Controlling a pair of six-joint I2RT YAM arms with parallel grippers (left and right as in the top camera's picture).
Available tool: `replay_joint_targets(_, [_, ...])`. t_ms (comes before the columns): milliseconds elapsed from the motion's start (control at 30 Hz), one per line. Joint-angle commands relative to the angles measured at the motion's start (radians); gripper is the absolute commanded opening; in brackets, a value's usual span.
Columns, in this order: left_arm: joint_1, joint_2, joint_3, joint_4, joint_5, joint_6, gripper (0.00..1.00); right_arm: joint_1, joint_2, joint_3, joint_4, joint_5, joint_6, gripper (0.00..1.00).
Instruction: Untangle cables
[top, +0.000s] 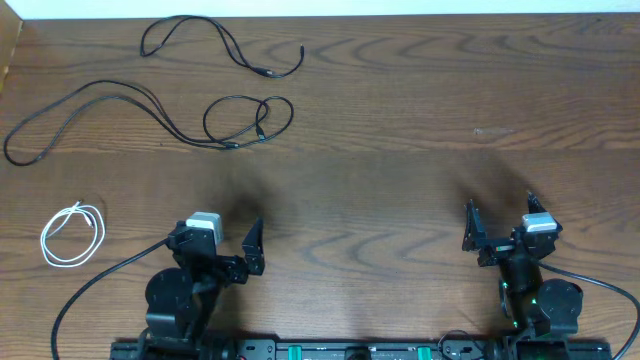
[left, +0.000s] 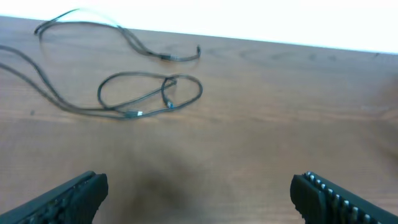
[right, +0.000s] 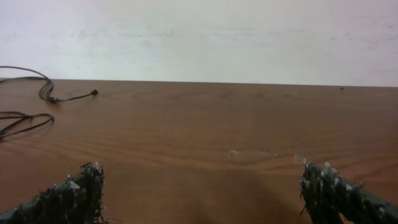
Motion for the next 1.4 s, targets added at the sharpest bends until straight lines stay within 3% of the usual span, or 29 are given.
replay_joint_targets(0, [0.005,-0.042,-0.045,0.047,0.013,-0.006,1.0,-0.009,-0.007,-0.001,-0.004,-0.007,0.003,0.99])
replay_joint_targets(533, [0.004,-0.122,-0.201,0.356,0.013,-0.009,1.0,-0.009,-0.007,-0.001,-0.004,-0.007,0.002,0.99])
replay_joint_targets(867, [0.004,-0.122,-0.291,0.634,0.012,-0.009,1.0,-0.009,-0.007,-0.001,-0.004,-0.007,0.002,0.99])
replay_joint_targets(1067, [0.005,-0.123,-0.291,0.643,0.0,-0.005,0.99,-0.009,-0.007,-0.001,-0.004,-0.007,0.002,0.99])
replay_joint_targets(1367, [0.004,-0.122,-0.291,0.485,-0.09,-0.007,1.0,-0.009,-0.007,-0.001,-0.004,-0.007,0.002,0.99])
